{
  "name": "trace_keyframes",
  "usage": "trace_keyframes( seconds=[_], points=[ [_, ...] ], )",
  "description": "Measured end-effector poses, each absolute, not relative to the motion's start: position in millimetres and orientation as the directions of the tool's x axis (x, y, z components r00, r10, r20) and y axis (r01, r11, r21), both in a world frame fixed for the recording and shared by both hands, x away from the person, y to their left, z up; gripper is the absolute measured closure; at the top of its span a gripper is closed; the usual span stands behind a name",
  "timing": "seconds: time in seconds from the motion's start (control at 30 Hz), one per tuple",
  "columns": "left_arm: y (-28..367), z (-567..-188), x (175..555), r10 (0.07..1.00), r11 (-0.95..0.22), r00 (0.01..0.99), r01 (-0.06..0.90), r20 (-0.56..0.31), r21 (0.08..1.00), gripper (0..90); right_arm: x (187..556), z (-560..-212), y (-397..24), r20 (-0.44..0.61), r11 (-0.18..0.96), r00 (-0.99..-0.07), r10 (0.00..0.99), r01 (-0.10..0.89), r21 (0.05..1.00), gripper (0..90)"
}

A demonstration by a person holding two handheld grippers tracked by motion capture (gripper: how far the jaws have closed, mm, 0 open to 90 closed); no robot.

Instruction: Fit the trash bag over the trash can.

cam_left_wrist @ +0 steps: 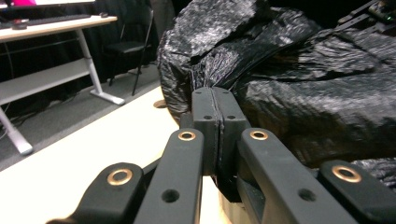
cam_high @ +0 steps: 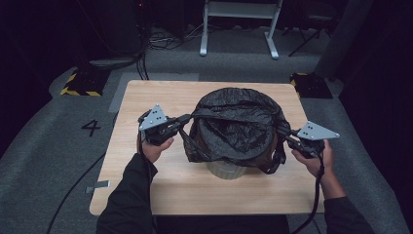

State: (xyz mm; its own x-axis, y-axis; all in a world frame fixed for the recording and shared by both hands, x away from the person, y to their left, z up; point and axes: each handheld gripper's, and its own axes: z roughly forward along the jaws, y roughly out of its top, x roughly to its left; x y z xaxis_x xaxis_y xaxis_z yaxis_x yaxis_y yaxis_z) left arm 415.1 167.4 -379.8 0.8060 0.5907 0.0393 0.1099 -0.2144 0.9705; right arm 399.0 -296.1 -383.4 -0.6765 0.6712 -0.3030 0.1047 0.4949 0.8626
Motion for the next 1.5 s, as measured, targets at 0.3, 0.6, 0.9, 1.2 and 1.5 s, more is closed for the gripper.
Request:
trace_keyframes(
  seconds=[0.3,0.6,0.9,1.2,1.5],
  points=[
    [161.7,-387.4,421.2,0.642,-0.191,0.766,0.192,-0.025,0.963,44.7,410.5,-386.1,-291.6,-0.235,0.455,-0.72,0.654,0.126,0.882,90.0],
    [188.6,-368.4,369.9,0.622,-0.231,0.782,0.133,0.041,0.964,15.7,401.1,-379.7,-286.9,-0.23,0.458,-0.729,0.644,0.127,0.88,90.0],
    [185.3,-350.1,372.4,0.602,-0.238,0.796,0.105,0.062,0.966,20.6,400.3,-362.8,-280.8,-0.266,0.456,-0.709,0.653,0.087,0.886,90.0],
    [159.1,-356.7,423.0,0.606,-0.275,0.795,0.161,0.04,0.948,34.1,421.7,-351.2,-278.2,-0.241,0.441,-0.725,0.645,0.097,0.892,90.0],
    [145.3,-363.5,435.8,0.573,-0.318,0.814,0.114,0.094,0.941,89.2,435.3,-350.7,-268.2,-0.241,0.461,-0.727,0.644,0.116,0.88,90.0]
  ],
)
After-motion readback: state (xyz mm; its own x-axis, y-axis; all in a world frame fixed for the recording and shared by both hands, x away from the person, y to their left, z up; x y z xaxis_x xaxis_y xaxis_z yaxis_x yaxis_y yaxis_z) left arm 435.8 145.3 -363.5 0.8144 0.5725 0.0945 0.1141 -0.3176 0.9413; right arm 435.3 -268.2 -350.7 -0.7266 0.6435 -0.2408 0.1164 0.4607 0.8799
